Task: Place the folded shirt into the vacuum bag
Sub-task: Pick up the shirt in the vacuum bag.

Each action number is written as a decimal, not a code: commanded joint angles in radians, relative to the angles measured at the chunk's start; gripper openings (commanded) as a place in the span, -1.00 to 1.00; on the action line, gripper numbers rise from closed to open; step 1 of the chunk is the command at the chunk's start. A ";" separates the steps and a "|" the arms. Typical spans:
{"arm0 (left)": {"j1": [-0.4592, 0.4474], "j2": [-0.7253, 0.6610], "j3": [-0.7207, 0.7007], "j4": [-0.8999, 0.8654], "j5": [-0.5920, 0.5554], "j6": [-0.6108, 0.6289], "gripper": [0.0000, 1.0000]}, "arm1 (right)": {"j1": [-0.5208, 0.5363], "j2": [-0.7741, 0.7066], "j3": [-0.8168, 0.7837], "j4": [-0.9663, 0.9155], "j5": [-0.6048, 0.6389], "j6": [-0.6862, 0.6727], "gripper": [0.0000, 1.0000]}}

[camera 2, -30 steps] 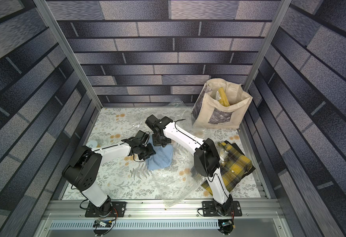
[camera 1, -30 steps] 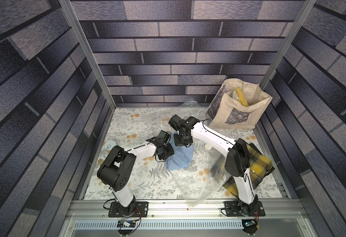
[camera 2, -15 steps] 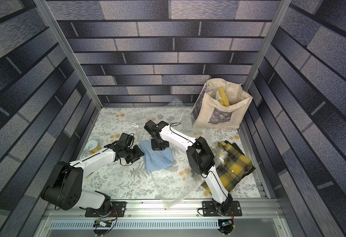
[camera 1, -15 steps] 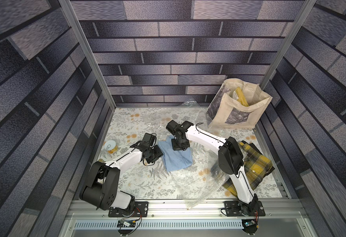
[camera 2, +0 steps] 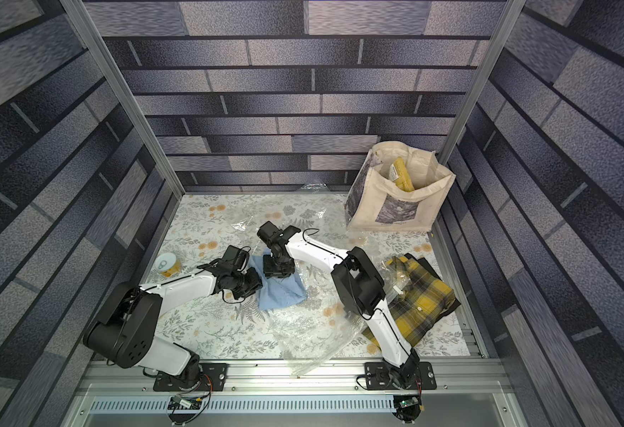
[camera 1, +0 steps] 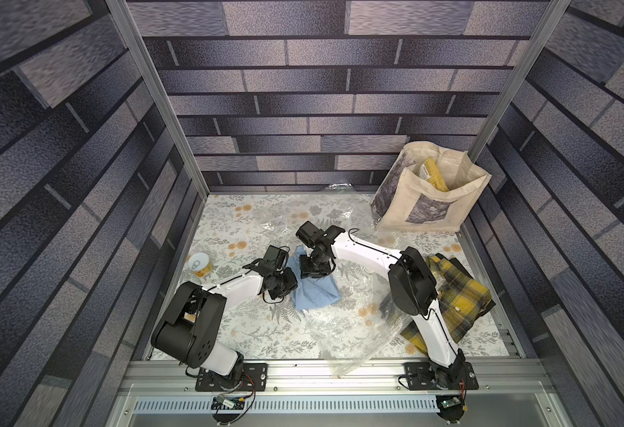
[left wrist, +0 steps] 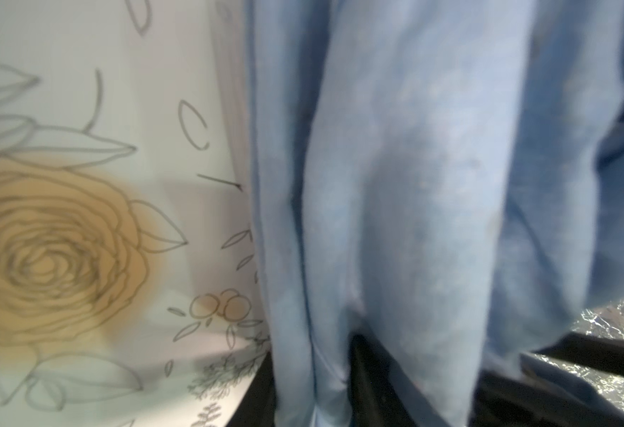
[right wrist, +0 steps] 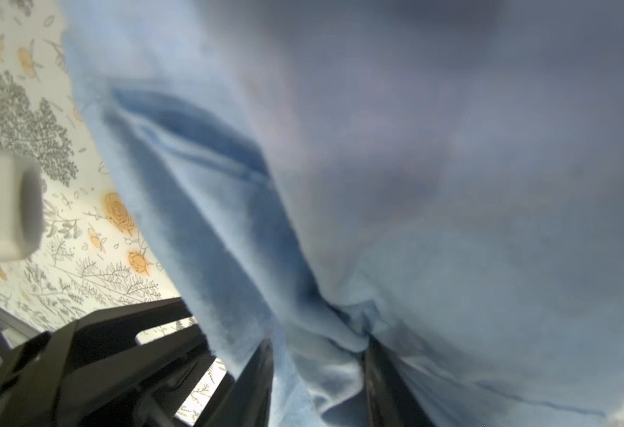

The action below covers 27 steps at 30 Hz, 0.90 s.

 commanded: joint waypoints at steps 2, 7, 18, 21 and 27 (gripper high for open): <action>0.040 -0.037 0.003 -0.087 -0.034 0.024 -0.30 | 0.013 0.025 -0.048 0.056 -0.079 0.007 0.27; 0.108 -0.123 0.056 -0.290 -0.145 0.065 -0.06 | 0.014 0.027 -0.074 0.065 -0.064 -0.010 0.62; 0.212 -0.288 0.134 -0.438 -0.213 0.086 -0.05 | 0.110 0.213 0.215 -0.363 0.321 -0.158 0.97; 0.228 -0.317 0.151 -0.455 -0.215 0.087 -0.06 | 0.123 0.258 0.251 -0.422 0.375 -0.159 0.67; 0.232 -0.323 0.158 -0.460 -0.197 0.093 -0.06 | 0.123 0.282 0.284 -0.422 0.355 -0.150 0.01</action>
